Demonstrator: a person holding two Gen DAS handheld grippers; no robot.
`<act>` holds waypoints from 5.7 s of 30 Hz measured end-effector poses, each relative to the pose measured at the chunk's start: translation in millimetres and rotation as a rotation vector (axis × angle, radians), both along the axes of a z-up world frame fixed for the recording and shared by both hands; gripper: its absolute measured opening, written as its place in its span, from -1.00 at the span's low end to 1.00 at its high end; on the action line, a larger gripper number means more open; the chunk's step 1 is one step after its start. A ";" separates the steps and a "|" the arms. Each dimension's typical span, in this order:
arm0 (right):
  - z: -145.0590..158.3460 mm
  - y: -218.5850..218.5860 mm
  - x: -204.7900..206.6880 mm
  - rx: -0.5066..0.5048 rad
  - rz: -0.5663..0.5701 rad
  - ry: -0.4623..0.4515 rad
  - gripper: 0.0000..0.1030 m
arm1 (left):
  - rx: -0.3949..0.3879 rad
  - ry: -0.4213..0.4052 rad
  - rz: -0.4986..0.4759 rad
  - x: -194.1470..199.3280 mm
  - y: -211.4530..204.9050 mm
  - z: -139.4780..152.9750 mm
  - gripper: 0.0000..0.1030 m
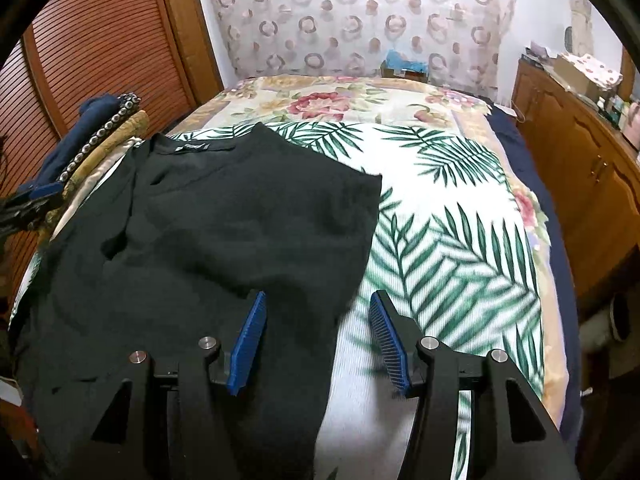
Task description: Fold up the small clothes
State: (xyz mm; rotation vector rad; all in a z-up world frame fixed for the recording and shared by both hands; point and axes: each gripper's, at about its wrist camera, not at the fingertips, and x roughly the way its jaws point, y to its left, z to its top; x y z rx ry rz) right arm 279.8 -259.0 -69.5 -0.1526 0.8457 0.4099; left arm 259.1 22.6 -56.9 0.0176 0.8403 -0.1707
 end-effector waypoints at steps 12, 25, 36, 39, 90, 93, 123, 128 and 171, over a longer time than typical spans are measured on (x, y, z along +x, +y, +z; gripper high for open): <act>-8.9 16.0 23.4 -0.039 0.051 -0.040 0.24 | 0.014 0.147 0.022 72.4 -7.0 -31.8 -0.02; -11.1 17.7 13.2 -0.080 0.078 -0.058 0.37 | 0.049 0.162 0.073 95.1 -2.7 -34.4 0.17; -9.2 16.6 16.1 -0.075 0.080 -0.055 0.37 | -0.005 0.142 0.033 100.3 -3.4 -26.0 -0.87; -8.1 17.0 18.1 -0.081 0.092 -0.058 0.19 | -0.003 0.083 0.028 89.1 0.5 -5.5 -0.89; 38.7 -82.2 -263.1 0.128 0.171 -0.136 -0.93 | -0.063 -0.234 -0.024 -294.8 54.1 78.4 -0.92; 32.7 -88.6 -281.6 0.112 0.180 -0.102 -0.93 | -0.065 -0.162 -0.018 -312.4 46.3 53.3 -0.92; 17.3 -65.4 -274.0 0.034 0.076 -0.126 -0.13 | -0.118 -0.175 0.010 -284.9 45.3 23.1 0.50; 9.8 -58.9 -265.8 0.029 0.082 -0.129 0.16 | -0.088 -0.172 0.032 -266.7 47.8 15.0 0.50; 2.1 -69.0 -251.9 0.220 0.076 -0.187 -0.74 | -0.182 -0.198 -0.065 -239.2 49.7 44.7 -0.84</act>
